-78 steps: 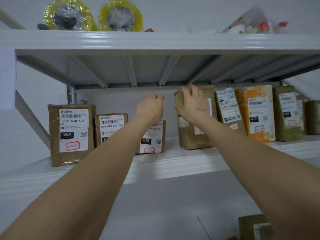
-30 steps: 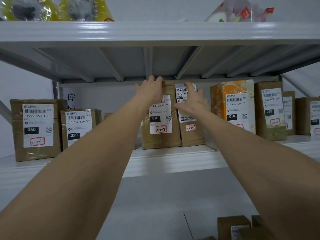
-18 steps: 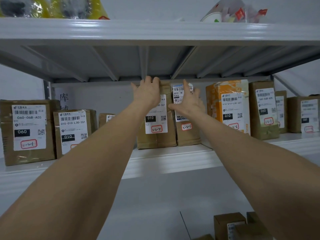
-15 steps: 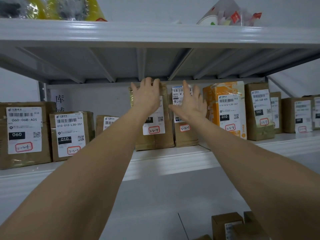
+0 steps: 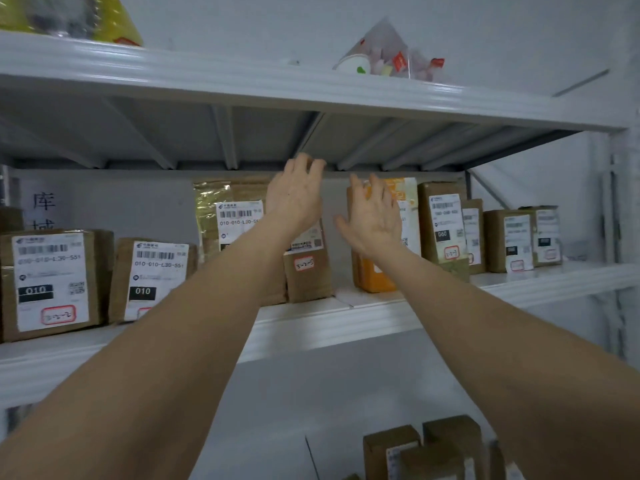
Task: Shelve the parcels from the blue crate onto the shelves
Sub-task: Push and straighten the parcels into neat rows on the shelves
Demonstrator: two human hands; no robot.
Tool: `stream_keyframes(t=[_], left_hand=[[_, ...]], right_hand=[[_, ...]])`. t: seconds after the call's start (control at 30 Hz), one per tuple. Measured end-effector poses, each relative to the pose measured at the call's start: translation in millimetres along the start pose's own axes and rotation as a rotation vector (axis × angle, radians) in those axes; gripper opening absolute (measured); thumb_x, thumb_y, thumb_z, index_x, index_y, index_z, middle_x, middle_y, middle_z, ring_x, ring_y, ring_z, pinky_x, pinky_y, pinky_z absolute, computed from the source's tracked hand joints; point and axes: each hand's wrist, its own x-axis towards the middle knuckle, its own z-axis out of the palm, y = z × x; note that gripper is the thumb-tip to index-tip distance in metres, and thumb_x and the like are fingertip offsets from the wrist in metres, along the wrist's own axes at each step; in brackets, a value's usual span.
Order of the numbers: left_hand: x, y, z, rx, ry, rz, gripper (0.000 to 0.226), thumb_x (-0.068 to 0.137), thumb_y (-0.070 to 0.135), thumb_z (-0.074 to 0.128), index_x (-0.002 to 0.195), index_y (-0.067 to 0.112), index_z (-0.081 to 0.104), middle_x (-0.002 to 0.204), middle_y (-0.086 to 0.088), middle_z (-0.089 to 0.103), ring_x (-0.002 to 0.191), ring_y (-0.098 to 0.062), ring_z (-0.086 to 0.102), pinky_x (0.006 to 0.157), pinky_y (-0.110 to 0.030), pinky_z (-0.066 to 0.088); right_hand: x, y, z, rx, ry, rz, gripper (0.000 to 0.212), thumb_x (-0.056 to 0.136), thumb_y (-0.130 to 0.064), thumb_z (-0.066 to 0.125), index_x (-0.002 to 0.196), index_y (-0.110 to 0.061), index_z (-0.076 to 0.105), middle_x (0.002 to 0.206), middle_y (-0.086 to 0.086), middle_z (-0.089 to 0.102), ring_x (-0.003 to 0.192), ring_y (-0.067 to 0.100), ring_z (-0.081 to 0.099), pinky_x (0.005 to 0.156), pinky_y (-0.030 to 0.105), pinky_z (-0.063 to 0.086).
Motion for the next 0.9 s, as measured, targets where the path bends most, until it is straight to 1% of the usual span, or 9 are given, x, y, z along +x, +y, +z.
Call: stream_keyframes(t=[0.13,0.27,0.37,0.47,0.6,0.77,0.9], left_hand=[[13,60,19,-0.06,-0.044,0.003,0.057,0.089,0.014,0.053,0.142,0.014,0.032,0.141,-0.009,0.034,0.13,-0.027,0.036,0.097,-0.042,0.041],[19,111,39,-0.066,-0.105,-0.065,0.072,0.087,0.016,0.059,0.148,0.017,0.022,0.15,-0.006,0.025,0.137,-0.026,0.029,0.103,-0.041,0.038],[21,149,51,-0.035,-0.14,-0.123,0.079,0.084,0.015,0.063,0.149,0.019,0.017,0.153,-0.008,0.019,0.139,-0.028,0.024,0.107,-0.041,0.033],[27,162,56,0.051,-0.145,-0.112,0.081,0.083,0.018,0.064,0.149,0.019,0.017,0.154,-0.009,0.018,0.142,-0.029,0.019,0.113,-0.043,0.024],[45,169,57,0.127,-0.174,-0.148,0.085,0.085,0.027,0.065,0.151,0.017,0.012,0.156,-0.008,0.017,0.146,-0.028,0.01,0.117,-0.05,0.015],[64,171,65,0.183,-0.195,-0.135,0.089,0.085,0.036,0.064,0.151,0.016,0.008,0.157,-0.007,0.014,0.146,-0.028,0.007,0.116,-0.056,0.011],[75,172,70,0.182,-0.193,-0.117,0.085,0.086,0.045,0.062,0.151,0.019,0.014,0.156,-0.007,0.017,0.146,-0.027,0.009,0.115,-0.057,0.01]], right_hand=[[5,65,-14,-0.002,-0.024,0.029,0.08,0.09,-0.049,0.054,0.153,-0.022,0.012,0.16,0.015,0.005,0.147,0.033,0.007,0.118,0.048,0.014],[8,131,-17,-0.012,-0.092,0.051,0.086,0.089,-0.048,0.057,0.153,-0.022,0.007,0.16,0.016,-0.003,0.147,0.035,0.0,0.118,0.05,0.01],[10,181,-16,0.029,-0.163,0.123,0.094,0.087,-0.05,0.061,0.153,-0.022,0.002,0.16,0.016,-0.004,0.147,0.037,-0.003,0.118,0.052,0.011],[9,199,-10,0.101,-0.223,0.167,0.103,0.083,-0.049,0.067,0.153,-0.024,-0.003,0.16,0.015,-0.006,0.147,0.038,-0.003,0.117,0.055,0.013],[19,207,-2,0.22,-0.23,0.145,0.107,0.079,-0.051,0.071,0.152,-0.029,-0.004,0.159,0.014,-0.004,0.146,0.04,0.002,0.114,0.059,0.018],[32,215,5,0.241,-0.159,0.14,0.107,0.079,-0.063,0.063,0.153,-0.028,-0.006,0.159,0.016,-0.004,0.146,0.039,0.003,0.116,0.055,0.016],[42,225,3,0.22,-0.15,0.138,0.095,0.086,-0.065,0.052,0.153,-0.024,-0.001,0.16,0.015,-0.006,0.147,0.037,0.001,0.117,0.054,0.013]])
